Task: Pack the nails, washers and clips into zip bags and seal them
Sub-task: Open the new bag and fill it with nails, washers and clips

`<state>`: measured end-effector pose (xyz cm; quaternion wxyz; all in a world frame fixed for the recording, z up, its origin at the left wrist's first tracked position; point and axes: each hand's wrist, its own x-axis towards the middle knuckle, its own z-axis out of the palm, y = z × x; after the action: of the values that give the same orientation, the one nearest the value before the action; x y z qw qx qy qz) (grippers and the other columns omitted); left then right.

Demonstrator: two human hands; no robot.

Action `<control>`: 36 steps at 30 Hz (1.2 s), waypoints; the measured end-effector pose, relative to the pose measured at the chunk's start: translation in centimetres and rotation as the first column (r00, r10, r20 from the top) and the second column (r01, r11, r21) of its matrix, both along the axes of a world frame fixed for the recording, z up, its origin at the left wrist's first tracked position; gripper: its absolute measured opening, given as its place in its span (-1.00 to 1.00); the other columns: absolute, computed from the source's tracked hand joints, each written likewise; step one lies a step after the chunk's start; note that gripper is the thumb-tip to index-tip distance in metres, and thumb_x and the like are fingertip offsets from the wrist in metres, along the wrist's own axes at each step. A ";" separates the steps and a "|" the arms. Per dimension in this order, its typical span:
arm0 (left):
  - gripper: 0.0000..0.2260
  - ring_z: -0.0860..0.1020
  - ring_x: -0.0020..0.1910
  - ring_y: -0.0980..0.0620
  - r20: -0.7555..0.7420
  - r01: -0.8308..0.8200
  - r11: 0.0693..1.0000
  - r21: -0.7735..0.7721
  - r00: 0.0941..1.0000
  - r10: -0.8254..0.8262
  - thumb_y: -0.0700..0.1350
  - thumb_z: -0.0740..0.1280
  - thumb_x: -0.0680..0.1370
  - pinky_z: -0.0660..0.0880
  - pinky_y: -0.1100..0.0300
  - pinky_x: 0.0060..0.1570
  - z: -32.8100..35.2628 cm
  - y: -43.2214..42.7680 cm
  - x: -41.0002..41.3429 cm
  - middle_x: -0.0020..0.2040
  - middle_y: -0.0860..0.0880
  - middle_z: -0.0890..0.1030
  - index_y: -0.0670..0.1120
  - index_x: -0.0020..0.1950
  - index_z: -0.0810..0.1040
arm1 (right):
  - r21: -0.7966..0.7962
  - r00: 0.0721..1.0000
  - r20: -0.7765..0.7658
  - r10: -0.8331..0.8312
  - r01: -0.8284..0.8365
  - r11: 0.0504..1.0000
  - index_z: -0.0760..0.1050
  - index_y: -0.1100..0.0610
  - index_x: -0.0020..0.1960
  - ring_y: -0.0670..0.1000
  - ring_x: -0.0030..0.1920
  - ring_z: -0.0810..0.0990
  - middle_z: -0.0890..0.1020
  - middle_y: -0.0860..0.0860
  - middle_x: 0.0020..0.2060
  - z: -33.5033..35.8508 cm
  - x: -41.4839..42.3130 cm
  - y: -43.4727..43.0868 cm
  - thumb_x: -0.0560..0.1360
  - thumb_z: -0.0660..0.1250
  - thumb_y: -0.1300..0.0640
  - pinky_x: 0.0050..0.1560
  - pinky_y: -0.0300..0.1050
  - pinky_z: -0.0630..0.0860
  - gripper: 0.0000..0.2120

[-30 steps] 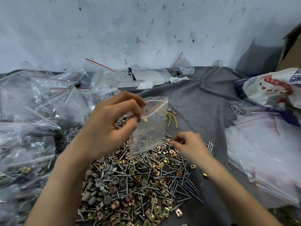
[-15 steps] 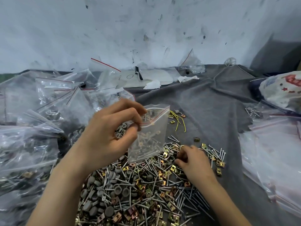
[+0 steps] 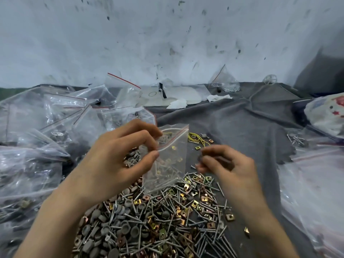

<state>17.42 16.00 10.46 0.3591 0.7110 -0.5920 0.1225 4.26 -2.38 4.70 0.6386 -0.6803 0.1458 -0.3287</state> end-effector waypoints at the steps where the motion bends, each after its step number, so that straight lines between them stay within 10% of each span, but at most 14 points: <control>1: -0.82 0.56 0.09 0.19 -0.003 -0.003 1.000 -0.001 1.000 0.003 0.01 0.27 0.52 0.49 0.25 0.04 0.1 0.1 0.0 0.08 0.09 0.57 -0.06 -0.15 0.57 | 0.025 0.996 0.042 0.076 -0.077 0.997 0.63 0.07 -0.18 0.02 -0.29 0.69 0.69 0.06 -0.30 1.9 0.4 0.0 0.44 0.34 0.40 -0.25 -0.30 0.57 -0.75; 7: -0.82 0.57 0.07 0.18 0.019 0.023 1.000 0.009 1.000 -0.024 0.00 0.28 0.53 0.49 0.25 0.01 0.4 -0.1 -1.2 0.08 0.09 0.56 -0.07 -0.14 0.58 | -0.340 0.945 0.048 0.322 -0.288 0.895 0.62 0.08 -0.16 -0.17 -0.31 0.61 0.68 -0.03 -0.31 10.1 0.7 0.4 0.39 0.42 0.30 -0.32 -0.40 0.46 -0.87; 15: -0.84 0.58 0.06 0.13 -0.009 0.067 0.997 0.041 0.998 -0.067 0.00 0.28 0.54 0.48 0.22 0.00 0.6 0.4 -0.8 0.07 0.08 0.57 -0.06 -0.11 0.59 | -0.669 0.934 -0.316 0.165 -0.343 0.660 0.65 -0.01 -0.12 -0.21 -0.14 0.54 0.64 -0.13 -0.21 9.3 2.6 2.0 0.41 0.45 0.20 -0.20 -0.42 0.35 -0.88; 21: -0.81 0.56 0.10 0.18 -0.039 -0.008 1.000 0.030 0.999 0.009 0.05 0.26 0.53 0.45 0.27 0.06 0.1 0.4 0.2 0.06 0.12 0.58 -0.02 -0.13 0.57 | -0.567 0.979 -0.197 -0.048 -0.074 0.820 0.61 0.07 -0.15 -0.17 -0.34 0.56 0.63 -0.09 -0.35 7.7 2.8 -3.4 0.40 0.41 0.31 -0.23 -0.28 0.49 -0.84; 25: -0.83 0.56 0.09 0.18 -0.028 -0.038 0.999 0.027 0.999 0.039 0.06 0.26 0.53 0.45 0.27 0.06 0.0 0.3 0.6 0.06 0.13 0.58 0.00 -0.12 0.57 | -0.305 0.621 -0.782 -0.057 -0.300 0.904 0.60 0.31 -0.06 0.04 -0.40 0.57 0.63 0.13 -0.36 3.1 4.3 -8.6 0.43 0.42 0.34 -0.35 -0.15 0.53 -0.90; 29: -0.81 0.56 0.08 0.21 -0.012 -0.037 0.999 0.031 0.999 0.037 0.06 0.26 0.53 0.43 0.35 0.06 0.0 0.3 0.6 0.06 0.12 0.59 -0.02 -0.12 0.58 | -0.104 0.211 -0.977 0.003 -0.493 0.864 0.64 0.23 -0.09 -0.03 -0.45 0.54 0.64 0.06 -0.37 -0.9 6.0 -9.1 0.37 0.51 0.21 -0.42 -0.25 0.45 -0.85; 36: -0.83 0.56 0.07 0.24 0.016 -0.047 0.998 0.036 0.999 0.046 0.05 0.26 0.53 0.39 0.43 0.05 0.1 0.3 0.6 0.06 0.14 0.59 0.00 -0.12 0.57 | -0.129 0.162 -0.986 -0.045 -0.558 0.820 0.61 0.27 -0.08 0.03 -0.38 0.44 0.56 0.12 -0.28 -1.6 7.3 -8.2 0.34 0.53 0.16 -0.35 -0.11 0.40 -0.76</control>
<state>18.02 16.32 10.60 0.3388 0.7300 -0.5802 0.1253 11.58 -10.56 3.15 0.2642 -0.8768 0.3027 0.2641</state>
